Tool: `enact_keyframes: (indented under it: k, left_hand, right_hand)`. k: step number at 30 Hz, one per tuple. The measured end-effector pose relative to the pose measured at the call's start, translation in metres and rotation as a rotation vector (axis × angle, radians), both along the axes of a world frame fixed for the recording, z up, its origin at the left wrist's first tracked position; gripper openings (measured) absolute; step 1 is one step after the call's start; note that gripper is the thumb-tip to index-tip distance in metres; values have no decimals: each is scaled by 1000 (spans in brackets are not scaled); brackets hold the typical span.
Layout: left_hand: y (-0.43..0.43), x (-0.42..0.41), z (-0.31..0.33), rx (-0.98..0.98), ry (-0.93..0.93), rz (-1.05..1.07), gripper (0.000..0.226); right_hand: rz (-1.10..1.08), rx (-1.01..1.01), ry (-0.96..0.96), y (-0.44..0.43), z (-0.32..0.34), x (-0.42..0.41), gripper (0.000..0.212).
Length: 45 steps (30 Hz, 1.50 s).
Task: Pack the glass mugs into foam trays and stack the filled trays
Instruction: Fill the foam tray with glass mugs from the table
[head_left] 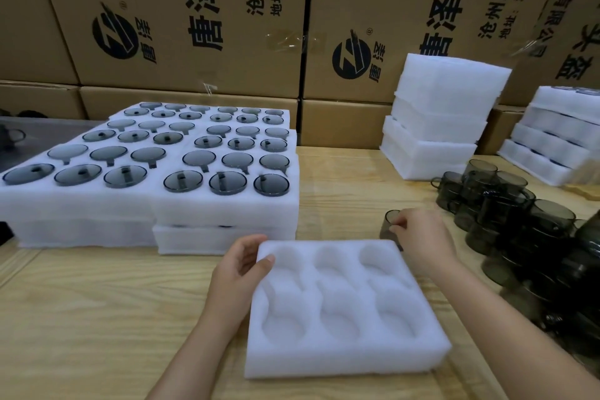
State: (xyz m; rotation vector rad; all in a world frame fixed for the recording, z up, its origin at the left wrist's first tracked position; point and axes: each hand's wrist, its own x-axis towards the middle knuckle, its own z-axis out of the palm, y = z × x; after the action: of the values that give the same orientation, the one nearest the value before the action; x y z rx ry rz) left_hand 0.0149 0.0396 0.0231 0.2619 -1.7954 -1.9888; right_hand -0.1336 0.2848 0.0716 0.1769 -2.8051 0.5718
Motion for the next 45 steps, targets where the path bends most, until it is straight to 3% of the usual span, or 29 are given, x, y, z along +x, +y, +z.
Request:
enact_keyframes:
  k: [9,13,17,21,26,29,31,34,38,45]
  left_hand:
    - [2,3,11,54,-4,46,23]
    - [0,3,13,58,-2,58,23]
    - [1,3,12,63,-1,69,24]
    - [3,3,10,42,5,96,23]
    - [5,1,8,60,6,144,20]
    - [6,0,6,74,-9,136,19]
    - [6,0,6,91,-13,128,19]
    - [6,0,5,109,-19,108,18]
    - [5,0,4,110,-23,95,19]
    - [4,-1,3,91,-21,89,20]
  right_hand:
    - [55,-190,117,25,-23,69,19]
    - [220,-291,-28,31,-28,77,40]
    - [288,-189,-4,40,-28,72,37]
    - [133,-111,37,44,-30,67,57]
    - [-19,-391,-27,41,-31,68,68]
    - [-129,-638,87,34,-18,72,53]
    - [-118,-713,148,27,-4,74,47]
    - [21,-778,20,9,13,72,44]
    - [129,-678,-76,-12,18,69,37]
    - [108,-387,-185,-26,15,61,39]
